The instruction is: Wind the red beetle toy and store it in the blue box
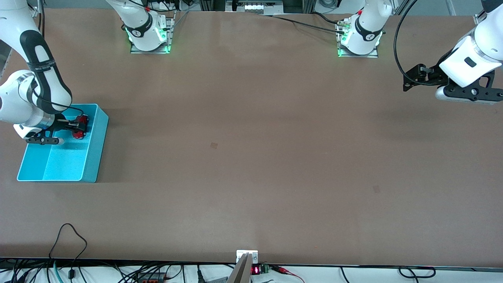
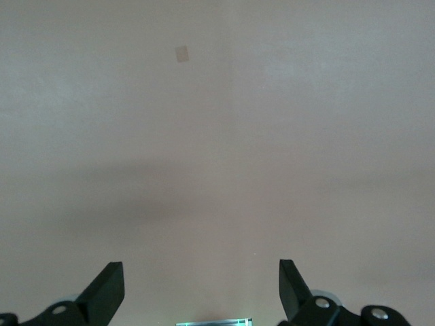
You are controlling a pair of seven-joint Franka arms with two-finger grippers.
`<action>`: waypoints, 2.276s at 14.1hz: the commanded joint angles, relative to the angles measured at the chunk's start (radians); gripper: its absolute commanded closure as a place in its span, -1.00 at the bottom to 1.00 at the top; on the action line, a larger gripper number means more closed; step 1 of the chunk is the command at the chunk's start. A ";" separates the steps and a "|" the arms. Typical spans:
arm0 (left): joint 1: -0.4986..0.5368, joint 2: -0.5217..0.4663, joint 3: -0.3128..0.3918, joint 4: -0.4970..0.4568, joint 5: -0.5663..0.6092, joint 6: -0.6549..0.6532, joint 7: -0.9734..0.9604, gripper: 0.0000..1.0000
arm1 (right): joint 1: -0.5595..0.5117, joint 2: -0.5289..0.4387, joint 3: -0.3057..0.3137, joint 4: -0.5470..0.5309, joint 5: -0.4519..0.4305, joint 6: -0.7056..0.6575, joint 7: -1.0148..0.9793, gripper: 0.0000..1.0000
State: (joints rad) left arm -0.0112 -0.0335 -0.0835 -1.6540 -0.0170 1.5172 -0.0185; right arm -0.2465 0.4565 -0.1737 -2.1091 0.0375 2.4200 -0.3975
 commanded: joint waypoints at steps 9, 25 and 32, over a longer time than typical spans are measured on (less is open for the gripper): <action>0.000 -0.011 -0.004 0.000 0.006 -0.009 -0.008 -1.00 | 0.013 -0.206 0.048 0.254 0.007 -0.350 -0.018 -1.00; 0.002 -0.011 -0.004 0.000 0.005 -0.011 -0.008 -1.00 | 0.095 -0.378 0.215 0.679 -0.031 -1.003 0.220 -1.00; 0.002 -0.011 -0.004 0.000 0.005 -0.011 -0.008 -1.00 | 0.207 -0.377 0.122 0.635 -0.041 -0.996 0.221 -1.00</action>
State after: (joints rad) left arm -0.0113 -0.0335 -0.0835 -1.6540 -0.0170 1.5171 -0.0185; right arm -0.0664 0.0936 -0.0266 -1.4677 0.0098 1.4241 -0.1902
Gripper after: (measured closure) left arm 0.000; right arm 0.000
